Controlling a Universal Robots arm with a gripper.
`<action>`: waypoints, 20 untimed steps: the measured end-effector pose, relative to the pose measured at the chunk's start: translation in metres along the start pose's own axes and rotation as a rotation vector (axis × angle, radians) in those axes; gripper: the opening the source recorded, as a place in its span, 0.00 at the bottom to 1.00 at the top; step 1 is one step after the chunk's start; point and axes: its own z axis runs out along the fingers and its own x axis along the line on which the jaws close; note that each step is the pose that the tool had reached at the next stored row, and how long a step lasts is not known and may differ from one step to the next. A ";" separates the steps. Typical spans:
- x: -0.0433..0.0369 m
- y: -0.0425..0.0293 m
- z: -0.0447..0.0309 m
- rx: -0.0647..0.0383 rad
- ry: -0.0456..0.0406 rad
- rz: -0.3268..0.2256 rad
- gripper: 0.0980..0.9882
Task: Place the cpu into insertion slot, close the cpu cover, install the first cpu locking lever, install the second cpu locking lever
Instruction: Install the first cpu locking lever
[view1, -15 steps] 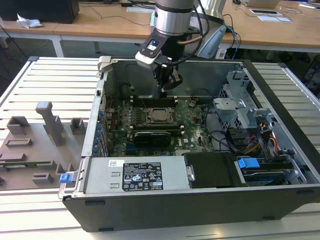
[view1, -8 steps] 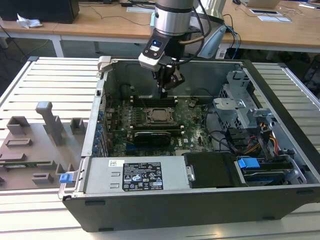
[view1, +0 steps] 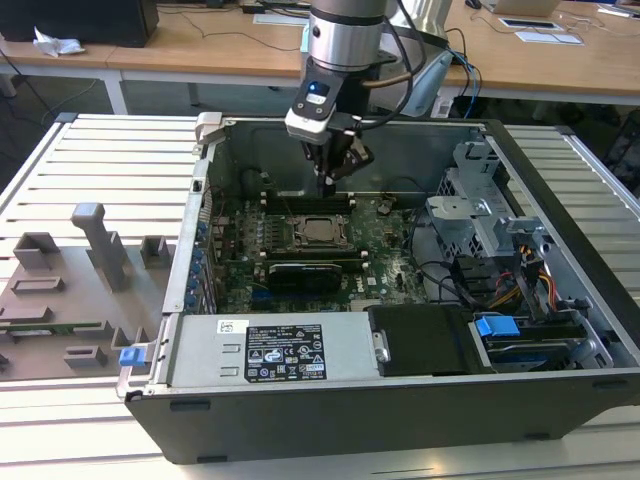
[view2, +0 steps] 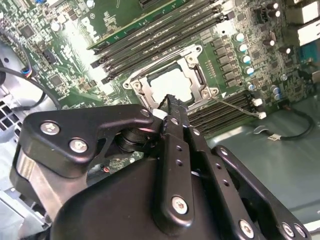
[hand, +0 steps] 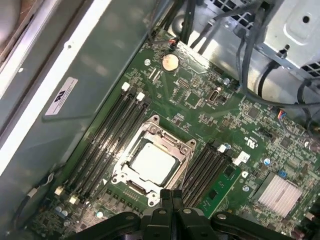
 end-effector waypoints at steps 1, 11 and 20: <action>0.0000 0.0000 0.0000 -0.001 -0.0008 -0.017 0.01; 0.0000 0.0000 0.0000 -0.006 -0.0078 -0.155 0.01; 0.0000 0.0000 0.0000 -0.010 -0.0135 -0.267 0.01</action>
